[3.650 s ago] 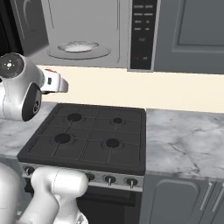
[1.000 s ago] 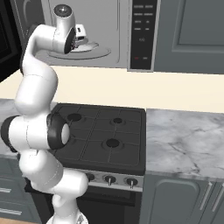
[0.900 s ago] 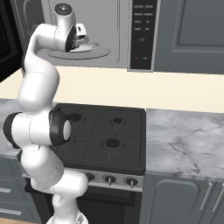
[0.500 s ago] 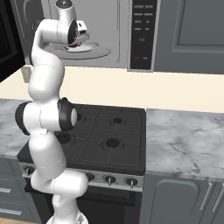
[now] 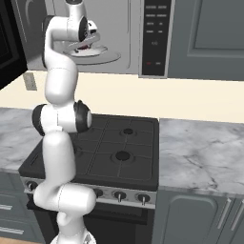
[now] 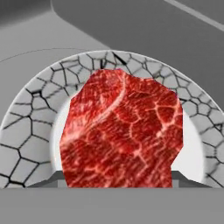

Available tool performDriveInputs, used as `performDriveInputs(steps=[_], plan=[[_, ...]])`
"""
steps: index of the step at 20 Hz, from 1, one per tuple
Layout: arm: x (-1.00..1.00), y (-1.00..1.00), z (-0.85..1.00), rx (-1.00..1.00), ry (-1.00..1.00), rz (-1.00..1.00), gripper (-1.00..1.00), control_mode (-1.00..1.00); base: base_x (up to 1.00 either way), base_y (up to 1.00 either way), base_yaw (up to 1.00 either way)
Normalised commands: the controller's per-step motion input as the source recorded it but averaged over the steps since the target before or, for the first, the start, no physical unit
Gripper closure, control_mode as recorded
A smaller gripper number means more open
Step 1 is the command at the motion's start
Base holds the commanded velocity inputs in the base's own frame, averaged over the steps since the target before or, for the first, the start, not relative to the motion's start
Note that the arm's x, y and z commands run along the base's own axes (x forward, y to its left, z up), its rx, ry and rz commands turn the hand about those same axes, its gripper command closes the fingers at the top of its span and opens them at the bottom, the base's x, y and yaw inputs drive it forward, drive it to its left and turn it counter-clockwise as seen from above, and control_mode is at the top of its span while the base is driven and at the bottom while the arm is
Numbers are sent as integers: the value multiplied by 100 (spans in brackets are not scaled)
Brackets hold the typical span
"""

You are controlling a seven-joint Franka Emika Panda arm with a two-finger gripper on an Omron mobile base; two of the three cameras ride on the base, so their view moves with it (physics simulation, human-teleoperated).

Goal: Transport the steak from the fridge to the microwave and turn on the microwave.

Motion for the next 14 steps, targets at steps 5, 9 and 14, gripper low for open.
performDriveInputs(steps=[5,9,14], plan=[[36,7,0,-1,1,0,100,-100,0,0,0],[10,7,-2,0,8,0,100,-100,0,0,0],[8,3,-2,0,8,0,100,-100,0,0,0]])
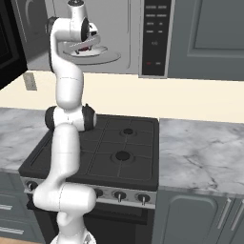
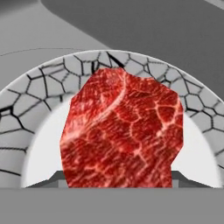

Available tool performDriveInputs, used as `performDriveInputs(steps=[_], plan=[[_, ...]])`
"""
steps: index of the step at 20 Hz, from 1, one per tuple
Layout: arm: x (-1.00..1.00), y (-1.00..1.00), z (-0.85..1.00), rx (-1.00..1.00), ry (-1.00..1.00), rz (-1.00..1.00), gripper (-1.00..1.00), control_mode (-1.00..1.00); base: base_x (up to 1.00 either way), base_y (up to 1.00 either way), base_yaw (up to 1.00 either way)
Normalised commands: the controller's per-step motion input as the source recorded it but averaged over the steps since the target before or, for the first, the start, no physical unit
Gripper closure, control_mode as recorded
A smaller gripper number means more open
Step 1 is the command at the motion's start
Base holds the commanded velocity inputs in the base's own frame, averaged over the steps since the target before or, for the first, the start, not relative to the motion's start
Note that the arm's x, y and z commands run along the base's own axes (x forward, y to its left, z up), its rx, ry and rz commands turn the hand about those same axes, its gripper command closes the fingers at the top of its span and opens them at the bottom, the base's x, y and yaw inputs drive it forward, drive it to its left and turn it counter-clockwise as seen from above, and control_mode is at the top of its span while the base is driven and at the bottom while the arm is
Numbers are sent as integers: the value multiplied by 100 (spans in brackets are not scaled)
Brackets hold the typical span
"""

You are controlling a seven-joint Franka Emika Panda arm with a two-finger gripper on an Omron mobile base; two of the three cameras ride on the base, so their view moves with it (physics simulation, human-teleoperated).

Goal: Transport the steak from the fridge to the microwave and turn on the microwave.

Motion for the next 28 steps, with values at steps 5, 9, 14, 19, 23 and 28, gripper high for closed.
performDriveInputs(steps=[5,9,14,19,23,28], plan=[[25,0,1,0,8,0,100,-100,0,0,0],[18,0,0,0,6,0,100,-100,0,0,0],[15,0,4,0,9,0,100,-100,0,0,0],[12,0,16,0,12,0,-100,-100,0,0,0],[5,0,23,0,7,0,-100,-100,0,0,0],[0,0,16,0,1,0,-100,-100,0,0,0]])
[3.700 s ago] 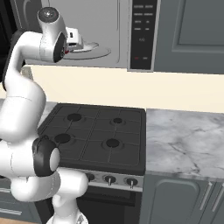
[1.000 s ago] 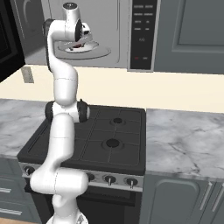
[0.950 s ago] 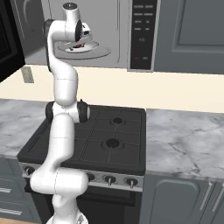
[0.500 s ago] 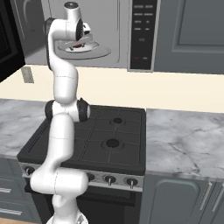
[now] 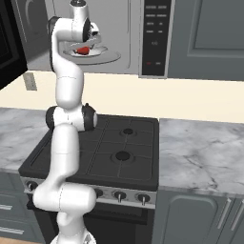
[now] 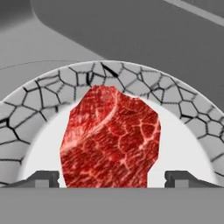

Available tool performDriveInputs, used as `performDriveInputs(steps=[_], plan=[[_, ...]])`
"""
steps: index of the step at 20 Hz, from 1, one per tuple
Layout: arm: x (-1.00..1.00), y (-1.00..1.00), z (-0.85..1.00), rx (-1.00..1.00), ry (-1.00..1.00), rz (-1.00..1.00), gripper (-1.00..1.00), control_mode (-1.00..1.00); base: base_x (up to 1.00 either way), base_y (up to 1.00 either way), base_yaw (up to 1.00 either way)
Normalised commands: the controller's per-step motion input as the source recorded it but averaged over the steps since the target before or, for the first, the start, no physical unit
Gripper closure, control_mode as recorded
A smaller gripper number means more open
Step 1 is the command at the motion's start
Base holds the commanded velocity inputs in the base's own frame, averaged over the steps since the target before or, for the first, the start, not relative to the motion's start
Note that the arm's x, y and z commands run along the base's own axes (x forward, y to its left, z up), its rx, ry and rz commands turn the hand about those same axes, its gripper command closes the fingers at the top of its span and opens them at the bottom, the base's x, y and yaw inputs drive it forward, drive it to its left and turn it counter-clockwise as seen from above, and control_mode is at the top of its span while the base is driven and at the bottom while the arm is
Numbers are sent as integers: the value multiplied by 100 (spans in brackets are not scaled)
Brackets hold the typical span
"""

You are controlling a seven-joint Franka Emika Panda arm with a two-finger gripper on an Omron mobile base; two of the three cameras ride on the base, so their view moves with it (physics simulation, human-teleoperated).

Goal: Transport the steak from the fridge to the microwave and turn on the microwave.

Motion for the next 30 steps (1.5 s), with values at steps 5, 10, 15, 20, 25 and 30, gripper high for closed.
performDriveInputs(steps=[5,10,15,20,25,30], plan=[[0,0,20,0,0,0,-100,-100,0,0,0],[-14,0,10,1,0,0,-100,-100,0,0,0],[-20,0,0,0,0,0,-100,-100,0,0,0],[-15,0,7,0,-1,0,-100,-100,0,0,0],[-34,0,4,1,-14,0,-100,-100,0,0,0],[-43,0,1,2,-17,-3,-100,-100,0,0,0]])
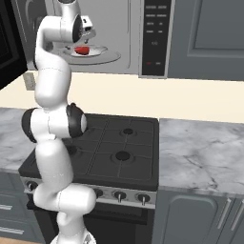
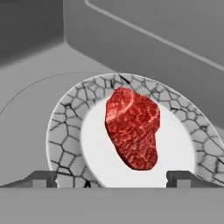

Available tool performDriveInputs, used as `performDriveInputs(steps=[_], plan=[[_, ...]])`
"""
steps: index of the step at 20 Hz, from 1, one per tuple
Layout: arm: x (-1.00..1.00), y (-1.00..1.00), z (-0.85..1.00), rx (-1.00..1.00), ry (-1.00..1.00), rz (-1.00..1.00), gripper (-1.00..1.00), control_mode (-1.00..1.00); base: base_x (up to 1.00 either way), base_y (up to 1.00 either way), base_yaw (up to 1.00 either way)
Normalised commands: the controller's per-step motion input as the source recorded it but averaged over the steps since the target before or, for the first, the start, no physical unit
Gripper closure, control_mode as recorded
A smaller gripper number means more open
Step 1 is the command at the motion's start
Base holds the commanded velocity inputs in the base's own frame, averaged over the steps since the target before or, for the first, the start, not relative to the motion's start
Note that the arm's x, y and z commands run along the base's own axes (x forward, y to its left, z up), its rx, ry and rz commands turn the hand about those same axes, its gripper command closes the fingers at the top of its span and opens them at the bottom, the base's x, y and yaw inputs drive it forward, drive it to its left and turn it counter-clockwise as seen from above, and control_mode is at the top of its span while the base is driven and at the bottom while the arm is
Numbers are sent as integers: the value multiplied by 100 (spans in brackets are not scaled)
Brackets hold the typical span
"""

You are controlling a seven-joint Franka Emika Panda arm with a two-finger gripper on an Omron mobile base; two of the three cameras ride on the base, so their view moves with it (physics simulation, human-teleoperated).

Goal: Transport the steak from the fridge to the microwave and turn on the microwave.

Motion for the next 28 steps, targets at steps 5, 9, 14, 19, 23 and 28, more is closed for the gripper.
performDriveInputs(steps=[5,9,14,19,23,28], plan=[[-47,-5,3,4,-12,-5,-100,-100,0,0,0],[-55,-8,1,8,-7,-7,-100,-100,0,0,0],[-60,-12,15,15,0,-5,-100,-100,0,0,0],[-73,-4,21,14,1,-5,-100,-100,0,0,0],[-85,-1,14,8,0,-2,-100,-100,0,0,0],[-84,-2,9,11,0,-5,-100,-100,0,0,0]])
